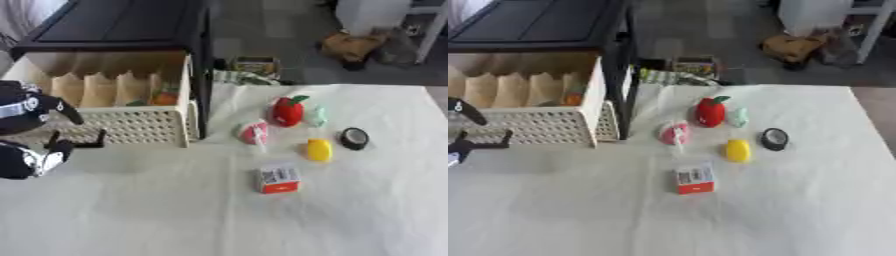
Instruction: Pick up objects from table and place into drawer.
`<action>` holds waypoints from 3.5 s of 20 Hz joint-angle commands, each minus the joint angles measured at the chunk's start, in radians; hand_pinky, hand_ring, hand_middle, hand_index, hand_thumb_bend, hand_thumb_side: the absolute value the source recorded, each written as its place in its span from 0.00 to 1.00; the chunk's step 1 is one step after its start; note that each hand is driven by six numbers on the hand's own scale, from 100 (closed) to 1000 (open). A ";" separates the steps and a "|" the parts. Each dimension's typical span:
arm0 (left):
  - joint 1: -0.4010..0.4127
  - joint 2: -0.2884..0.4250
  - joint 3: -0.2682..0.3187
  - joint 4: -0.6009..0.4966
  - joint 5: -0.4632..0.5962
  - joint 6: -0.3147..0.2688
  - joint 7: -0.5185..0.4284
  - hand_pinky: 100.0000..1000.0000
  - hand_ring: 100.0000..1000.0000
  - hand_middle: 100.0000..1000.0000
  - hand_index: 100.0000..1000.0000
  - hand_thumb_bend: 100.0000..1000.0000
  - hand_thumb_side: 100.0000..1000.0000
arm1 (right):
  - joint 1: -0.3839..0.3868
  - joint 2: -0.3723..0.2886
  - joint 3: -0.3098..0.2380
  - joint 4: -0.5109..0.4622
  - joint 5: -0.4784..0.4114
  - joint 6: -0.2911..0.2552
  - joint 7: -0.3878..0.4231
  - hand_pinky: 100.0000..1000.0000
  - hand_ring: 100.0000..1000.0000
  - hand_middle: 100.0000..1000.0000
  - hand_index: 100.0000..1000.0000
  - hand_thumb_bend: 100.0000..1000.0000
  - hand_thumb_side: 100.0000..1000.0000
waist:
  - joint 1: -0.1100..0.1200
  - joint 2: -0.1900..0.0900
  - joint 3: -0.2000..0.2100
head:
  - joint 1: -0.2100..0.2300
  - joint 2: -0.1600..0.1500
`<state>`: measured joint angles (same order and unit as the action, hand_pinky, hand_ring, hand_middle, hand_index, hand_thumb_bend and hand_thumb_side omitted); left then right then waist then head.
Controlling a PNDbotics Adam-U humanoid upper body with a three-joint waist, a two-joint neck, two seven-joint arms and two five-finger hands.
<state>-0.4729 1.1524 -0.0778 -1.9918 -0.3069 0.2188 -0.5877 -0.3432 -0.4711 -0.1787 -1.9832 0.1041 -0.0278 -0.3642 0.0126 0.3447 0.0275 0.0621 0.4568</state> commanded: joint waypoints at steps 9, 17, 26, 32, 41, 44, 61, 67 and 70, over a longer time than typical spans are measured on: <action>-0.065 -0.088 0.121 -0.008 0.286 -0.118 0.202 0.00 0.00 0.00 0.86 0.00 0.33 | -0.011 -0.028 -0.016 -0.017 0.011 0.006 -0.021 0.70 0.54 0.46 0.69 0.38 0.72 | -0.010 -0.027 0.016 | -0.050 0.011; -0.065 -0.168 0.144 -0.008 0.620 -0.241 0.465 0.00 0.00 0.00 0.84 0.00 0.17 | -0.016 -0.031 -0.016 -0.017 0.012 0.005 -0.026 0.70 0.54 0.47 0.69 0.38 0.74 | -0.022 -0.031 0.014 | -0.067 0.015; -0.048 -0.277 0.143 -0.008 0.720 -0.410 0.616 0.00 0.00 0.00 0.85 0.00 0.31 | -0.058 -0.084 0.000 -0.017 0.027 0.038 -0.022 0.70 0.56 0.47 0.70 0.37 0.86 | -0.034 -0.035 0.008 | -0.080 0.025; -0.029 -0.378 0.122 -0.008 0.727 -0.493 0.651 0.00 0.00 0.04 0.88 0.00 0.41 | -0.117 -0.190 0.019 -0.017 0.081 0.109 -0.007 0.72 0.58 0.49 0.71 0.36 1.00 | -0.042 -0.037 0.011 | -0.084 0.027; -0.020 -0.520 0.073 -0.008 0.666 -0.500 0.651 0.15 0.00 0.27 0.89 0.00 0.49 | -0.204 -0.354 0.076 0.006 0.196 0.204 0.115 0.74 0.63 0.53 0.75 0.46 1.00 | -0.051 -0.037 0.014 | -0.089 0.025; -0.020 -0.556 0.067 -0.008 0.646 -0.500 0.658 0.22 0.10 0.33 0.89 0.00 0.52 | -0.251 -0.400 0.097 0.059 0.219 0.186 0.183 0.76 0.66 0.56 0.76 0.52 1.00 | -0.051 -0.036 0.017 | -0.094 0.021; -0.020 -0.663 0.010 -0.008 0.495 -0.562 0.698 0.43 0.35 0.54 0.91 0.00 0.53 | -0.520 -0.411 0.243 0.529 0.392 -0.049 0.502 0.85 0.78 0.72 0.88 0.72 0.74 | -0.051 -0.027 0.025 | -0.107 0.004; -0.041 -0.708 0.003 -0.008 0.502 -0.537 0.685 0.43 0.35 0.54 0.90 0.00 0.57 | -0.594 -0.365 0.270 0.663 0.442 -0.120 0.597 0.87 0.81 0.72 0.90 0.81 0.53 | -0.055 -0.025 0.033 | -0.112 -0.001; -0.045 -0.725 0.000 -0.008 0.508 -0.521 0.675 0.43 0.35 0.54 0.90 0.00 0.56 | -0.630 -0.334 0.283 0.725 0.454 -0.139 0.649 0.86 0.77 0.68 0.89 0.83 0.44 | -0.056 -0.023 0.038 | -0.115 -0.005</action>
<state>-0.5032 0.4236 -0.0783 -1.9909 0.1964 -0.3097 0.0908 -0.9501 -0.7916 0.1073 -1.2773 0.5453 -0.1579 0.2651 -0.0454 0.3405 0.0651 -0.0482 0.4636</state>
